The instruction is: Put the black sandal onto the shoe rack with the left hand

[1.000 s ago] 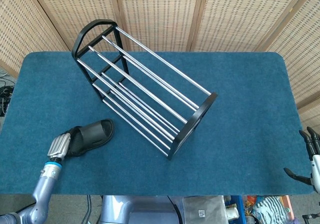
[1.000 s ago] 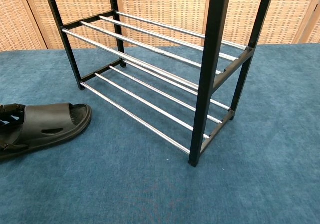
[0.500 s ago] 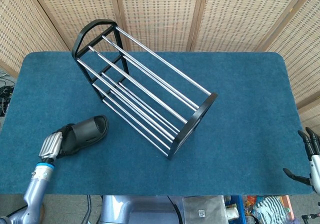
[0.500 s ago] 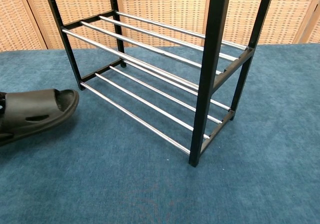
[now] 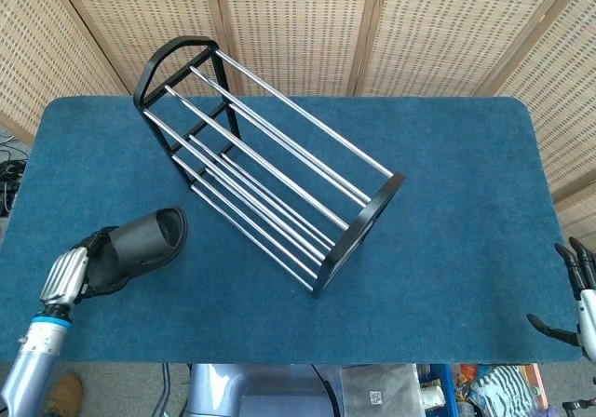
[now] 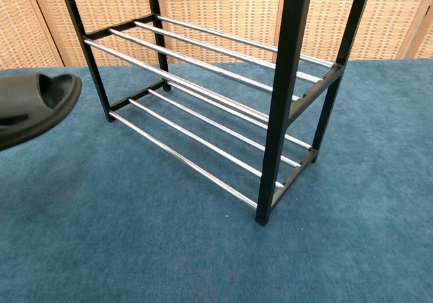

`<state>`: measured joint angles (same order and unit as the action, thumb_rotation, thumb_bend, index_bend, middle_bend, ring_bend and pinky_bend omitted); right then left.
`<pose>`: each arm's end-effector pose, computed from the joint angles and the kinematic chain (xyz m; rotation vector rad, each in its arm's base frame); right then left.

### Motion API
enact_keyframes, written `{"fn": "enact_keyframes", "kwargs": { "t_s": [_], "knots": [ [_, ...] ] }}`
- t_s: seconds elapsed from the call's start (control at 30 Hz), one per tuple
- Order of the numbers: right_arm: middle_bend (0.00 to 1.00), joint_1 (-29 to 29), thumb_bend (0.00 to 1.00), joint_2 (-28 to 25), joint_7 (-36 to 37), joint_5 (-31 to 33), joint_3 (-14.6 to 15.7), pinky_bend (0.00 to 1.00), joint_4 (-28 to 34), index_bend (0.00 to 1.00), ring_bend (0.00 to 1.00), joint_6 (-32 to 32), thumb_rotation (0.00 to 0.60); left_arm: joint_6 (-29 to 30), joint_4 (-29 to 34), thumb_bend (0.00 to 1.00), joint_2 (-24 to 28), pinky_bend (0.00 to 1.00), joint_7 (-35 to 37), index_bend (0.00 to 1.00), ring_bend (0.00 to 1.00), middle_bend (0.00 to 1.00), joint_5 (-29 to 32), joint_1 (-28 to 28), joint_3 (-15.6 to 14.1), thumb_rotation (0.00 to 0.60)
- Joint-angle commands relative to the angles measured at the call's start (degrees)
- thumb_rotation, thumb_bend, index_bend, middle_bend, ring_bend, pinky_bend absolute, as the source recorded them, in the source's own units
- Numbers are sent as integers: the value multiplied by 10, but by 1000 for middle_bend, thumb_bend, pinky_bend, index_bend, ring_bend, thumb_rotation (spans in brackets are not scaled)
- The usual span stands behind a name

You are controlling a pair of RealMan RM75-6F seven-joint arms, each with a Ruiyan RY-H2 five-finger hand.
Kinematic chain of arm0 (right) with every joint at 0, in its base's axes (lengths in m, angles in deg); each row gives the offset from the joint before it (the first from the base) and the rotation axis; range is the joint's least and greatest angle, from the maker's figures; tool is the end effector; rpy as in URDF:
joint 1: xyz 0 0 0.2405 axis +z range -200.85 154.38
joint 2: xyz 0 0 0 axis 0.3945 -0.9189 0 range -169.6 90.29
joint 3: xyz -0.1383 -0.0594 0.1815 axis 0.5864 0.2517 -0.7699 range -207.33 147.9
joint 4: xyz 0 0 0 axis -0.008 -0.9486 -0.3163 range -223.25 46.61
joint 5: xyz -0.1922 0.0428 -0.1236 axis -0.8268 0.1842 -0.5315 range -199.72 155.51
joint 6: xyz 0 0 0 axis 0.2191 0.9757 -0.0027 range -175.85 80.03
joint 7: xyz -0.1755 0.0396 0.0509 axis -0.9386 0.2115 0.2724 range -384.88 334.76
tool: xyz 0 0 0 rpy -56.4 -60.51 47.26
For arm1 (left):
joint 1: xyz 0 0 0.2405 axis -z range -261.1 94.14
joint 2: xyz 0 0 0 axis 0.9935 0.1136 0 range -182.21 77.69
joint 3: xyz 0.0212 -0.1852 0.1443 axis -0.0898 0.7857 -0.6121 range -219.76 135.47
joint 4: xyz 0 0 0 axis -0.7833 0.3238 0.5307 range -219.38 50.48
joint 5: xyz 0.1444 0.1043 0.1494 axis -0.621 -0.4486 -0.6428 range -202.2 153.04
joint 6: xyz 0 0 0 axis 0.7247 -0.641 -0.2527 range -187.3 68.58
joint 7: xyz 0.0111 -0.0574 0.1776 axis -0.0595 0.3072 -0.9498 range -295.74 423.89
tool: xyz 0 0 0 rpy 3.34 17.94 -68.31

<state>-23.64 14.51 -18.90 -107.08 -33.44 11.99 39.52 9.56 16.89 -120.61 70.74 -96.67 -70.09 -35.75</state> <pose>-0.3038 -0.1992 0.1784 1.2669 -0.9696 0.9270 -0.2633 0.2672 0.0611 -1.3050 -1.3875 -1.0260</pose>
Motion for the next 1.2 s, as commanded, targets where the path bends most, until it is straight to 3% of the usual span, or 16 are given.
{"fn": "enact_keyframes", "kwargs": {
  "t_s": [0.03,0.3,0.4,0.63,0.8,0.93,1.2],
  "knots": [
    [0,0,0,-1,0,-1,0,0,0,0,0,-1,600,13,57,546,47,435,-13,363,305,416,-13,0,9,600],
    [0,0,0,-1,-2,1,0,0,2,0,0,0,600,-32,195,545,124,435,-150,362,305,416,148,86,89,600],
    [0,1,0,-1,0,5,-1,0,1,0,0,-3,600,-34,217,545,132,435,-186,363,305,416,197,113,110,600],
    [0,4,0,0,-6,7,0,0,0,0,0,-10,600,7,262,545,126,435,-340,363,305,416,411,238,167,600],
    [0,5,0,2,-13,8,0,0,2,0,0,-12,600,49,247,546,85,435,-412,363,305,416,539,330,198,600],
    [0,7,0,4,-18,12,0,0,2,0,0,-17,600,74,207,545,36,435,-439,363,305,416,607,389,217,600],
    [0,12,0,4,-18,24,-3,0,-1,0,0,-28,600,109,137,545,-43,435,-467,363,304,416,658,457,225,600]
  ]
}}
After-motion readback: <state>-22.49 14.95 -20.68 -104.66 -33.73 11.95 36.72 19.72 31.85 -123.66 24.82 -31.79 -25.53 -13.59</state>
